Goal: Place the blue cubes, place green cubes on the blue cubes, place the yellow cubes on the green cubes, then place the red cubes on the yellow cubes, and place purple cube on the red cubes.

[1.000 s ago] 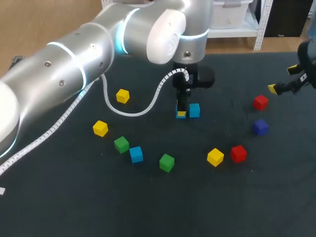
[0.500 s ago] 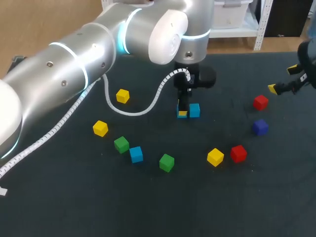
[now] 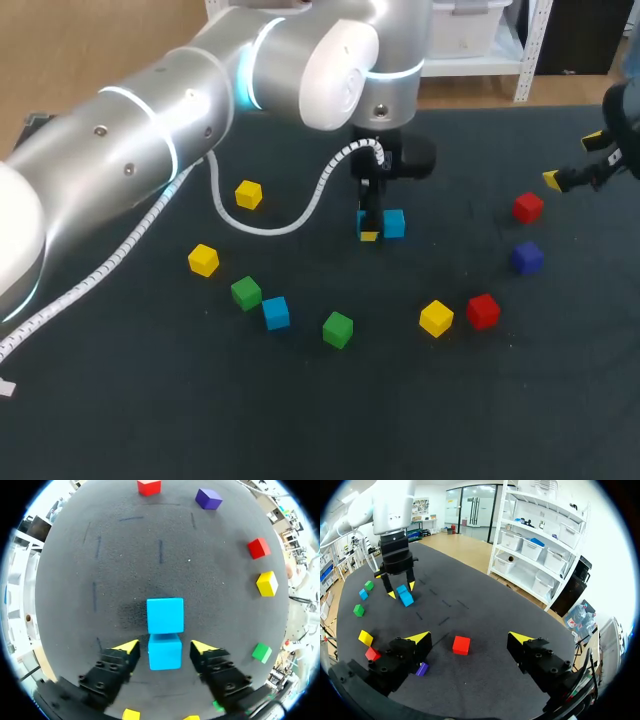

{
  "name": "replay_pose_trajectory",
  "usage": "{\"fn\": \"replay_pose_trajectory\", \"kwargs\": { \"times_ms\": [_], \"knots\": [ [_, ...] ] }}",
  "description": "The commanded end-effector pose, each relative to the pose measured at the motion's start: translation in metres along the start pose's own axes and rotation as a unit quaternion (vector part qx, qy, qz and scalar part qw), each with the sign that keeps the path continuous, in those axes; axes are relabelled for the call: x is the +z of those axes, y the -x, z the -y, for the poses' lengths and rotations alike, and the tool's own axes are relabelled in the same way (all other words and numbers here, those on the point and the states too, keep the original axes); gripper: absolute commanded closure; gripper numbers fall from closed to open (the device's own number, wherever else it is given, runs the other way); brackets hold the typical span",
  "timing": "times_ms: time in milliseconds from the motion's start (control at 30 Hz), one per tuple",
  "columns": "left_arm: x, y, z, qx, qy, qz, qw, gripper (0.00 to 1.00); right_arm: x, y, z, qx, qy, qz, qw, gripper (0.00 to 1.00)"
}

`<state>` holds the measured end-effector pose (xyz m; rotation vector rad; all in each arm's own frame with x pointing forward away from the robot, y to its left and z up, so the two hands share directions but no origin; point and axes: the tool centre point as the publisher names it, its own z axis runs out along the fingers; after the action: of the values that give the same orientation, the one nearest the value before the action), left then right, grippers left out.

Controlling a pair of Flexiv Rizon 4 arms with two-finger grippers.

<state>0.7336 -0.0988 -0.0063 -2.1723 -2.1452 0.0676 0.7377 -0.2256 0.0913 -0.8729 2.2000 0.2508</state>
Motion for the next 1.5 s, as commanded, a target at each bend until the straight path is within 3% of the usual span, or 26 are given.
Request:
{"fn": "replay_pose_trajectory", "kwargs": {
  "times_ms": [33,300,400,567,1000,1133,1300,1500],
  "knots": [
    [-0.001,0.000,-0.004,-0.002,-0.004,0.005,1.000,0.00,0.001,0.000,0.000,0.000,-0.002,-0.001,1.000,0.00],
    [-0.039,-0.014,0.012,-0.028,0.013,0.002,1.000,0.00,0.001,0.000,0.000,0.000,-0.002,-0.001,1.000,0.00],
    [-0.051,-0.015,0.027,-0.006,0.022,-0.001,1.000,0.00,0.001,0.000,0.000,0.000,-0.002,-0.001,1.000,0.00],
    [-0.056,-0.026,0.047,0.015,0.023,-0.015,1.000,0.00,0.001,0.000,0.000,0.000,-0.002,-0.001,1.000,0.00],
    [-0.069,-0.057,0.098,0.037,0.040,0.007,0.998,0.00,0.001,0.000,0.000,0.000,-0.002,-0.001,1.000,0.00],
    [-0.061,-0.061,0.116,0.021,0.041,0.030,0.998,0.00,0.001,0.000,0.000,0.000,-0.002,-0.001,1.000,0.00],
    [-0.066,-0.064,0.134,0.032,0.058,0.020,0.998,0.00,0.001,0.000,0.000,0.000,-0.002,-0.001,1.000,0.00],
    [-0.070,-0.068,0.140,-0.007,0.075,0.016,0.997,0.00,0.001,0.000,0.000,0.000,-0.002,-0.001,1.000,0.00]
  ]
}}
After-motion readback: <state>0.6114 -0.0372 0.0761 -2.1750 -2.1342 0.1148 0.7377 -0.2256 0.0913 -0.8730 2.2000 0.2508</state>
